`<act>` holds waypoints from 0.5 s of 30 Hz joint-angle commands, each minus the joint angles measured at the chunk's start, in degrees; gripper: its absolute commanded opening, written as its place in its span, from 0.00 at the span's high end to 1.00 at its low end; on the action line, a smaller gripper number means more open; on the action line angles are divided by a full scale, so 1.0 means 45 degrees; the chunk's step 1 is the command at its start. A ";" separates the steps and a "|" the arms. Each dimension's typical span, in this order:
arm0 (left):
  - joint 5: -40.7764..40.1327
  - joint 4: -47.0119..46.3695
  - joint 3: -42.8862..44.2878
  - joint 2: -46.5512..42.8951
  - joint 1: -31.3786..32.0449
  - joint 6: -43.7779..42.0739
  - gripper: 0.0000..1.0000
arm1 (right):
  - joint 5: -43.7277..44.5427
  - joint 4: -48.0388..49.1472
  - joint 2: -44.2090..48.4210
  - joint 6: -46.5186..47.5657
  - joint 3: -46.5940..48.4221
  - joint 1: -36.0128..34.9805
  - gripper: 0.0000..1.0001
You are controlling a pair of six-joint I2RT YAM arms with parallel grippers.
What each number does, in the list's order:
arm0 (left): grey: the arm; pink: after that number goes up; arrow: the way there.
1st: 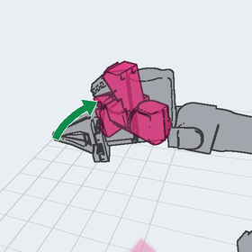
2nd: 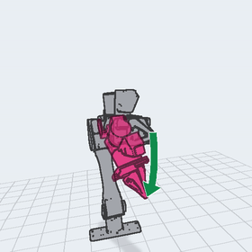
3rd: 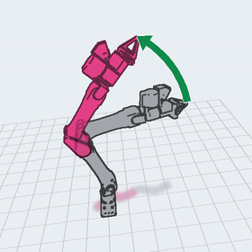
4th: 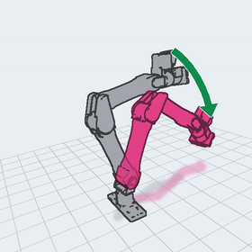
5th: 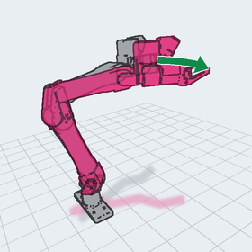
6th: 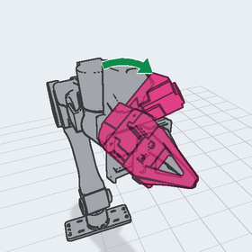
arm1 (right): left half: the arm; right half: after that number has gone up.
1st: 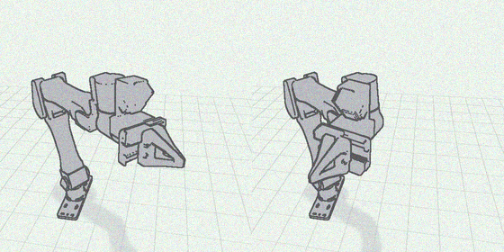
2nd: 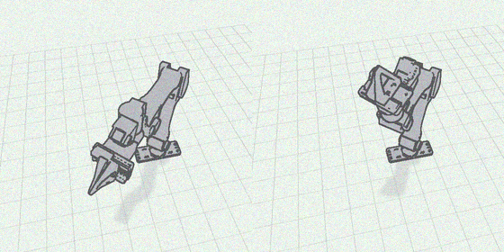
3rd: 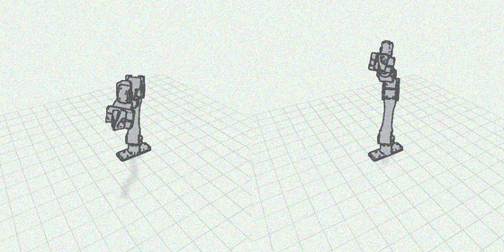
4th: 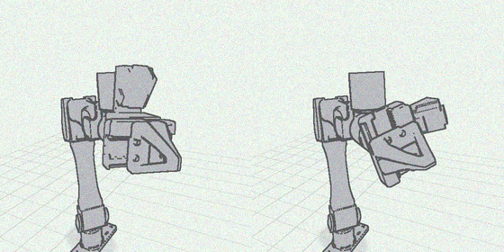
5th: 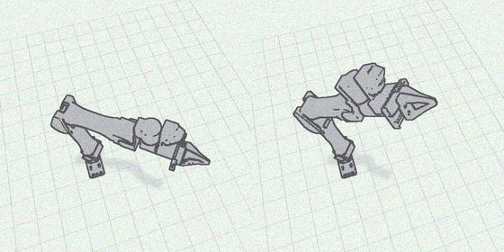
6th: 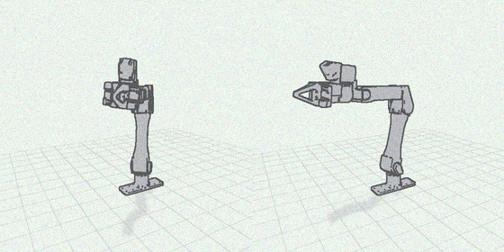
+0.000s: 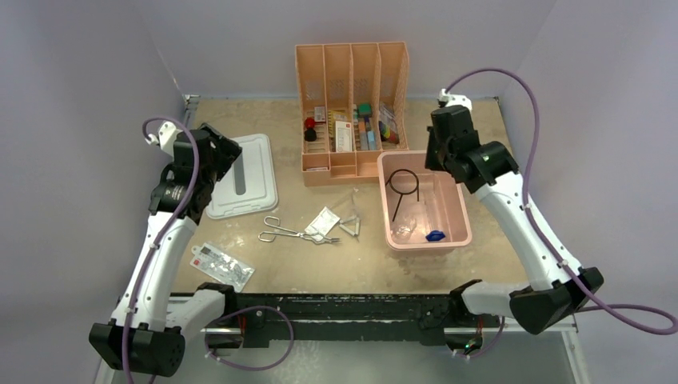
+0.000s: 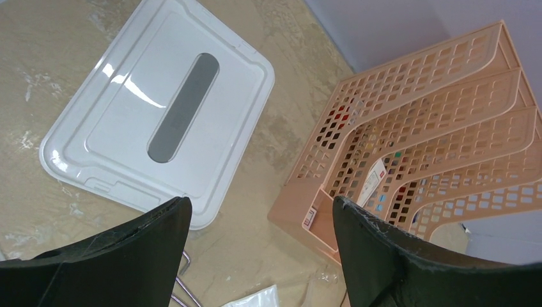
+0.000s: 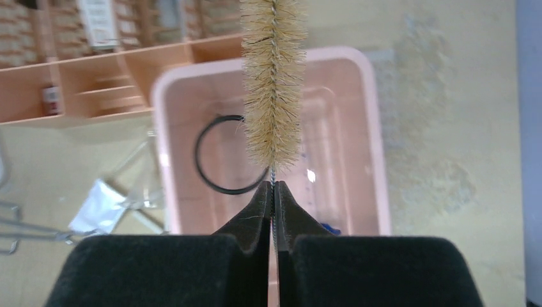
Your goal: Organize the chemistry lab equipment
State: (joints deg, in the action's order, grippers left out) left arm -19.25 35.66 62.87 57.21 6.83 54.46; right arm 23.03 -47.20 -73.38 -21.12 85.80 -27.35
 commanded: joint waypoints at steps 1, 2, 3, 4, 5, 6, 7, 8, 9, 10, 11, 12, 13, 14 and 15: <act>0.0328 -0.0925 -0.0099 0.0181 0.0008 -0.0078 0.20 | 0.0350 -0.0581 0.0346 -0.0467 -0.1169 0.0919 1.00; 0.0358 -0.0948 -0.0097 0.0222 0.0021 -0.0103 0.20 | 0.0134 -0.0336 0.0409 -0.0438 -0.1760 0.1054 1.00; 0.0369 -0.0968 -0.0086 0.0266 0.0012 -0.0130 0.20 | -0.0088 -0.0137 0.0443 -0.0430 -0.2164 0.1195 1.00; 0.0397 -0.0973 -0.0114 0.0288 0.0006 -0.0149 0.20 | -0.0257 0.0015 0.0433 -0.0468 -0.2552 0.1330 1.00; 0.0418 -0.0981 -0.0120 0.0311 0.0013 -0.0195 0.20 | -0.0447 0.0234 0.0434 -0.0438 -0.2913 0.1440 1.00; 0.0428 -0.0972 -0.0140 0.0309 0.0016 -0.0244 0.20 | -0.0605 0.0513 0.0429 -0.0347 -0.3307 0.1507 1.00; 0.0412 -0.0971 -0.0175 0.0313 0.0007 -0.0263 0.20 | -0.0676 0.0741 0.0402 -0.0333 -0.3640 0.1557 1.00; 0.0395 -0.0957 -0.0196 0.0314 0.0011 -0.0302 0.20 | -0.0761 0.0939 0.0323 -0.0289 -0.3906 0.1634 1.00; 0.0391 -0.0952 -0.0199 0.0297 0.0009 -0.0324 0.20 | -0.0874 0.1136 0.0269 -0.0199 -0.4176 0.1697 1.00; 0.0390 -0.0930 -0.0231 0.0295 0.0017 -0.0375 0.20 | -0.0959 0.1329 0.0187 -0.0131 -0.4424 0.1737 1.00; 0.0390 -0.0917 -0.0257 0.0285 0.0007 -0.0372 0.20 | -0.1003 0.1539 0.0128 -0.0054 -0.4678 0.1776 1.00; 0.0390 -0.0899 -0.0287 0.0276 0.0020 -0.0394 0.20 | -0.1031 0.1794 0.0059 0.0033 -0.4917 0.1808 1.00; 0.0390 -0.0884 -0.0293 0.0275 0.0010 -0.0426 0.20 | -0.1122 0.2095 -0.0010 0.0154 -0.5176 0.1834 1.00; 0.0390 -0.0882 -0.0313 0.0275 0.0018 -0.0452 0.20 | -0.1229 0.2404 -0.0066 0.0345 -0.5443 0.1874 1.00; 0.0390 -0.0875 -0.0318 0.0275 0.0007 -0.0465 0.20 | -0.1281 0.2696 -0.0163 0.0508 -0.5672 0.1920 1.00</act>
State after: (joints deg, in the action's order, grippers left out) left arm -17.78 33.82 61.80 58.72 6.83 53.95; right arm 19.05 -42.24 -73.32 -21.34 62.98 -19.42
